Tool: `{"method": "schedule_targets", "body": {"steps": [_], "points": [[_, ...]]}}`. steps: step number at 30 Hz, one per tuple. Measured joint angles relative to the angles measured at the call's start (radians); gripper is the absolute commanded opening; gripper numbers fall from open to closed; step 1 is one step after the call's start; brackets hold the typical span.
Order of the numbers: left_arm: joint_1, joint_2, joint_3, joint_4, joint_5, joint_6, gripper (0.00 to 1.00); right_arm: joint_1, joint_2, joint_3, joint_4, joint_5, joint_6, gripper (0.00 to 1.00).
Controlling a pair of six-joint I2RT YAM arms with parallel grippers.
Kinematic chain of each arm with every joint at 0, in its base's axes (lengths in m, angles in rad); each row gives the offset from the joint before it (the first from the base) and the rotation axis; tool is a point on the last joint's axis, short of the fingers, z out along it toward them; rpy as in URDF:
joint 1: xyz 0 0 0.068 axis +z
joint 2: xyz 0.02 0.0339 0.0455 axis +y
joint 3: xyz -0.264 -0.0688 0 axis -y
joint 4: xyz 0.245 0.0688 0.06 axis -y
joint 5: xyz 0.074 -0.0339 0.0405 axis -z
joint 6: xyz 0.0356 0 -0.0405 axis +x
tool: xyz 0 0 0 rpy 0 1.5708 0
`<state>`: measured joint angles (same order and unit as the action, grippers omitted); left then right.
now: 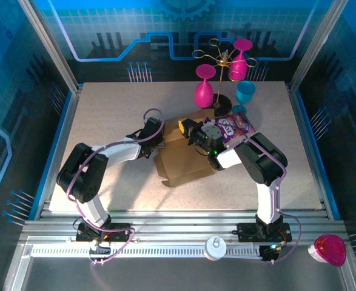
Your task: Fold the paper box
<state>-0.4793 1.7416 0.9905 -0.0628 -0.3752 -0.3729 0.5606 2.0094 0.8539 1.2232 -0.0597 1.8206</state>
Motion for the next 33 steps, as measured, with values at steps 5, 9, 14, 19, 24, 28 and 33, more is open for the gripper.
{"method": "schedule_targets", "body": {"steps": [5,9,14,19,24,28,33], "points": [[-0.022,0.023,0.031,-0.038,-0.079,-0.043,0.01,-0.001,0.005,0.006,0.001,0.0,0.003,0.0],[-0.04,0.047,0.06,-0.068,-0.139,-0.073,0.0,-0.001,0.006,0.006,0.001,0.004,0.004,0.0],[-0.045,0.056,0.064,-0.07,-0.175,-0.097,0.0,-0.001,0.009,0.027,-0.018,0.002,0.005,0.0],[-0.047,0.058,0.064,-0.067,-0.187,-0.099,0.0,-0.001,0.01,0.033,-0.029,0.0,0.004,0.03],[-0.047,0.051,0.064,-0.068,-0.186,-0.085,0.0,0.002,-0.037,0.02,-0.09,0.009,-0.006,0.37],[-0.04,0.004,0.05,-0.076,-0.162,-0.036,0.0,0.0,-0.181,-0.016,-0.222,0.037,-0.021,0.55],[0.002,-0.075,0.055,-0.112,-0.096,0.007,0.0,-0.016,-0.445,-0.014,-0.483,0.055,-0.069,0.66]]}}
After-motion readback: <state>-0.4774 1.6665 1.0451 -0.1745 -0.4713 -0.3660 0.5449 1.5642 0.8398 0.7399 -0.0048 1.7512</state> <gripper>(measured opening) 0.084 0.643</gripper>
